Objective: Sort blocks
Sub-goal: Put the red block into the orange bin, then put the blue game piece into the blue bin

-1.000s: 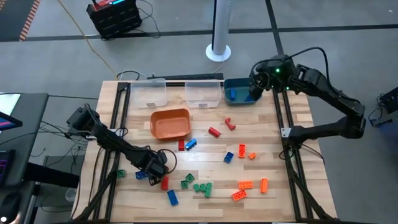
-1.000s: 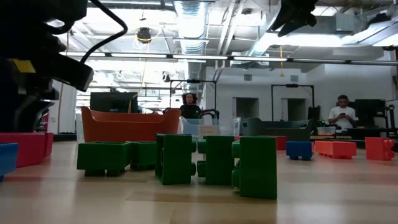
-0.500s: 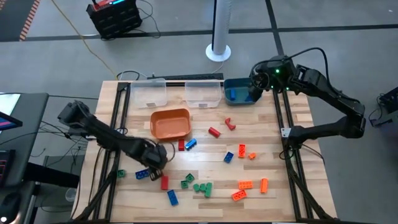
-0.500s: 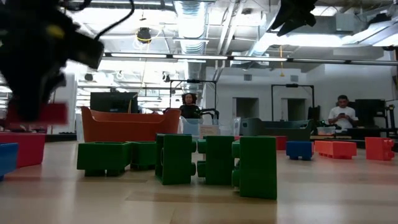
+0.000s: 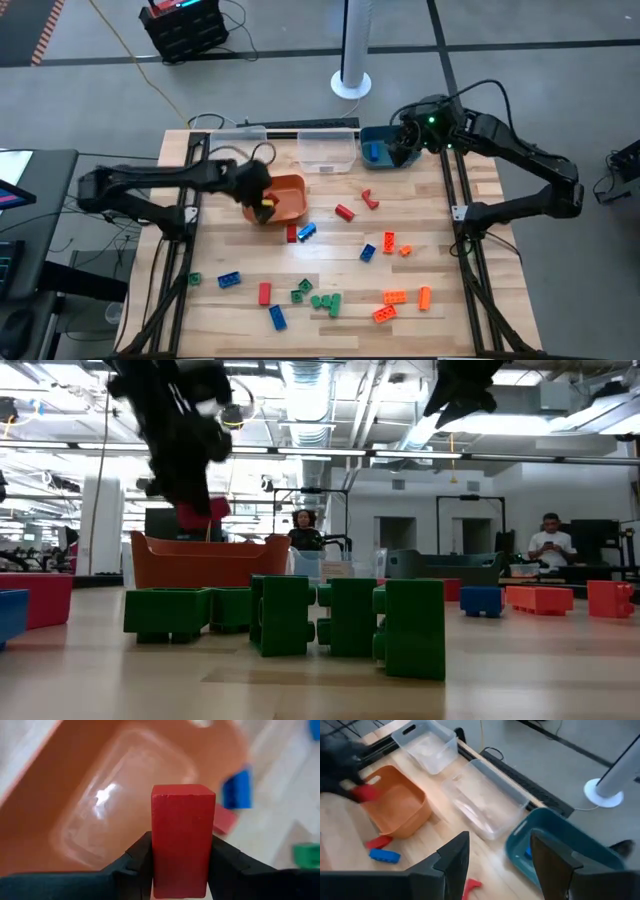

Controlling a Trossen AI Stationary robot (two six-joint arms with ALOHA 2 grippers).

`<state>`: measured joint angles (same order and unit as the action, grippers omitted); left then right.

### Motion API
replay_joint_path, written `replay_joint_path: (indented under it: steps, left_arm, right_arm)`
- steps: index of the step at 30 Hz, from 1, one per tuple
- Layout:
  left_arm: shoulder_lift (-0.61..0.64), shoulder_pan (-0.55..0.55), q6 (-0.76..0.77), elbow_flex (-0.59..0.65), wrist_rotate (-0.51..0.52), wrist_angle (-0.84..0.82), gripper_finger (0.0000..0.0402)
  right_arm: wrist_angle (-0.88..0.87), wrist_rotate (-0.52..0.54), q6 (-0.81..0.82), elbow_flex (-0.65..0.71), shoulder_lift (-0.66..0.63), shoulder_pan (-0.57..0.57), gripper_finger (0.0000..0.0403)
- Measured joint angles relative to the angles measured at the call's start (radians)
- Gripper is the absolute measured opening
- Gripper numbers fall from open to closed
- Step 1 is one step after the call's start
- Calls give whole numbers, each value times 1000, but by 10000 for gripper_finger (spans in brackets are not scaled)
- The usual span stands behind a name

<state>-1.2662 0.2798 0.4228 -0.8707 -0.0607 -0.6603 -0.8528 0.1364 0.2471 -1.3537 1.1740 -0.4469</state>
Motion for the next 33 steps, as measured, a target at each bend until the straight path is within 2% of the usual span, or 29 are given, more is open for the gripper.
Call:
replay_joint_path:
  steps: [3,8,10,16,21,26,28,31,33]
  left_arm:
    - [-89,85,-71,0,-52,4,125]
    - [-197,136,-117,0,-49,-28,127]
    - [-220,139,-116,0,-54,-34,148]
    - [-221,139,-128,-34,-58,-86,252]
    - [-199,129,-193,-178,-33,-210,276]
    - [-133,26,-217,-334,-9,-292,270]
    - [-93,-47,-209,-362,44,-328,267]
    - [-25,-179,-119,-351,95,-382,265]
    - [18,-279,5,-322,106,-412,265]
  right_arm:
    - [1,1,61,3,7,24,214]
    - [-3,55,134,3,-16,71,214]
    - [-4,88,148,3,-29,92,214]
    - [-11,142,156,2,-44,137,214]
    - [-11,143,103,2,-41,150,214]
    - [-11,143,57,2,-43,151,214]
    - [-11,143,35,2,-43,156,214]
    - [-11,143,9,2,-43,161,214]
    - [-11,143,8,2,-41,161,214]
